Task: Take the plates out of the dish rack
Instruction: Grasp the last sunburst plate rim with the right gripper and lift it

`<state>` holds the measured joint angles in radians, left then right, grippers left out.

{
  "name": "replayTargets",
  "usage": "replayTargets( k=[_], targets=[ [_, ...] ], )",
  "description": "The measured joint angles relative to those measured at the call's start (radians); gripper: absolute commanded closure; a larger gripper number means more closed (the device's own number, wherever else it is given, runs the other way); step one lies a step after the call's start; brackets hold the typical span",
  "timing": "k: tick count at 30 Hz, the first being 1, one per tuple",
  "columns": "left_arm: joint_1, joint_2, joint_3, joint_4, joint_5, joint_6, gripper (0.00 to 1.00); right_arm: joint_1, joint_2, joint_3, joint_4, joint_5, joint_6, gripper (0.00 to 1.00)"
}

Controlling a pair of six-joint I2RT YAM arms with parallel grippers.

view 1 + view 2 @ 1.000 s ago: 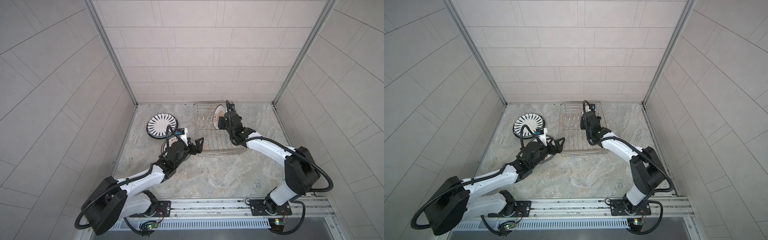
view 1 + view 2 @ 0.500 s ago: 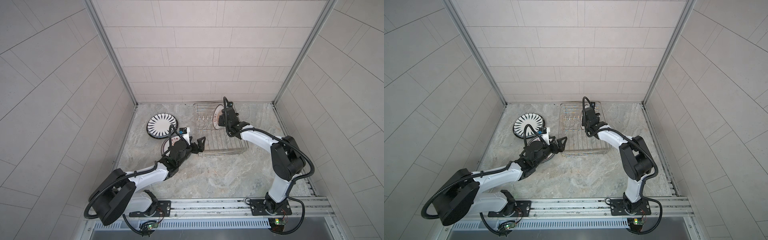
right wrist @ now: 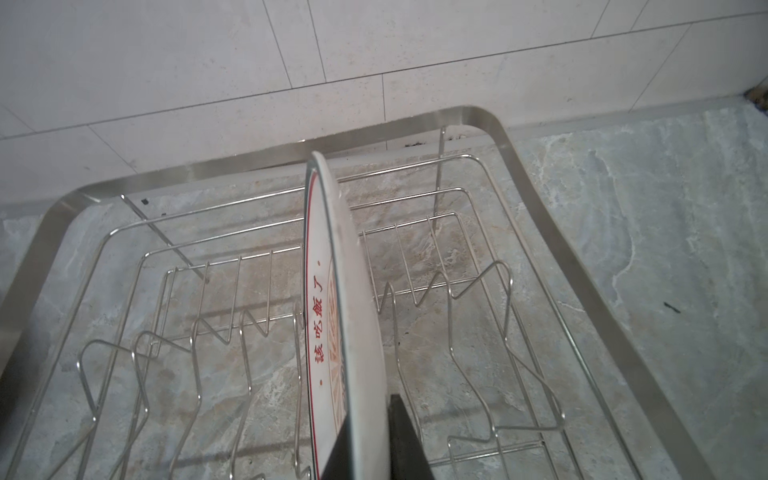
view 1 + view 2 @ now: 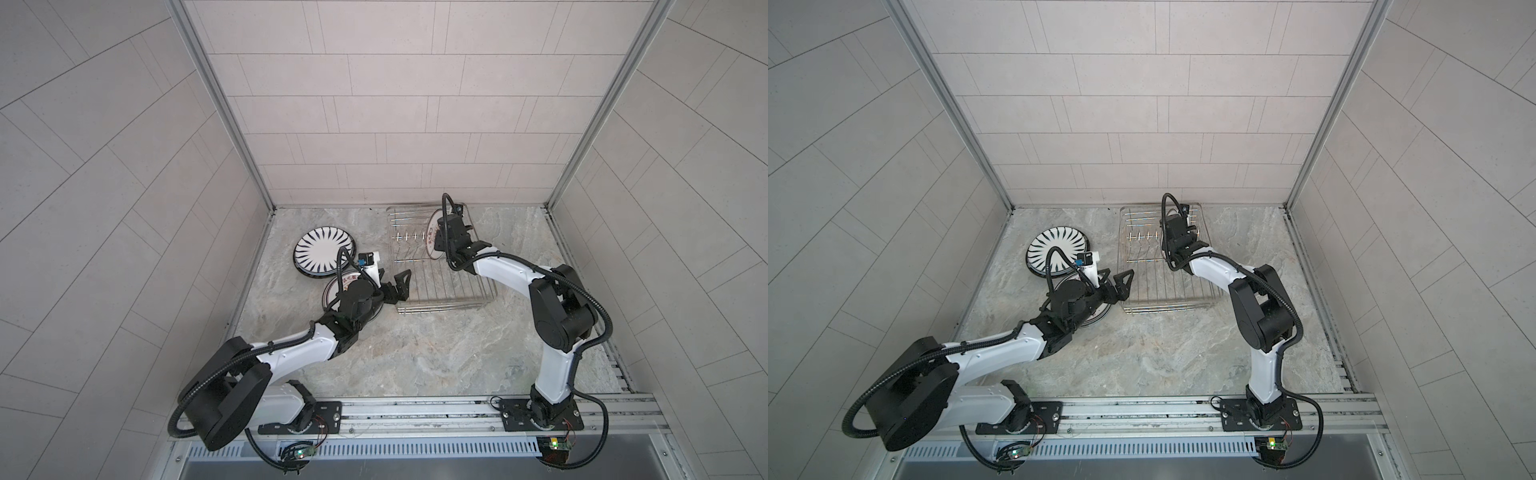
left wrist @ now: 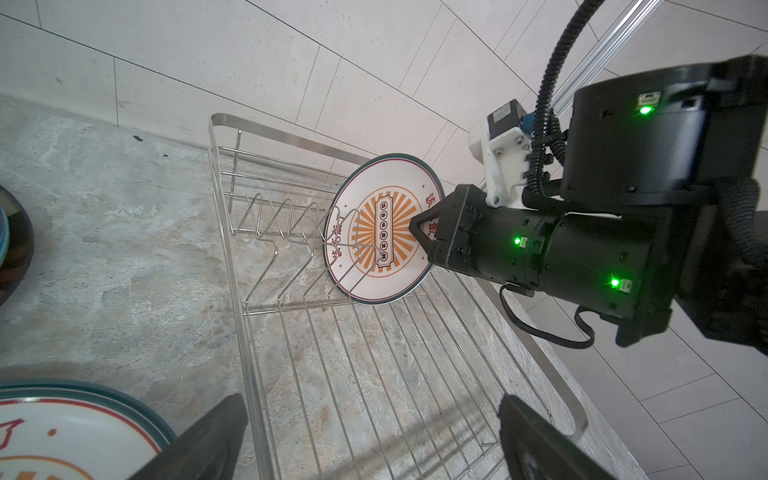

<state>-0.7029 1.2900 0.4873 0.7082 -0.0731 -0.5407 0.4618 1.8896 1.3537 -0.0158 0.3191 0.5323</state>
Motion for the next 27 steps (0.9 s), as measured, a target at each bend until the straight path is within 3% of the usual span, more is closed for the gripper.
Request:
replayTargets(
  k=[15,27],
  targets=[
    [0.000,-0.004,0.000,-0.011,-0.018,0.000,0.00,0.038,0.013,0.028,-0.026,0.090,-0.008,0.90],
    [0.000,-0.055,-0.018,-0.011,-0.040,0.015,0.00,0.090,-0.070,0.028,-0.096,0.193,-0.118,0.92]
  ],
)
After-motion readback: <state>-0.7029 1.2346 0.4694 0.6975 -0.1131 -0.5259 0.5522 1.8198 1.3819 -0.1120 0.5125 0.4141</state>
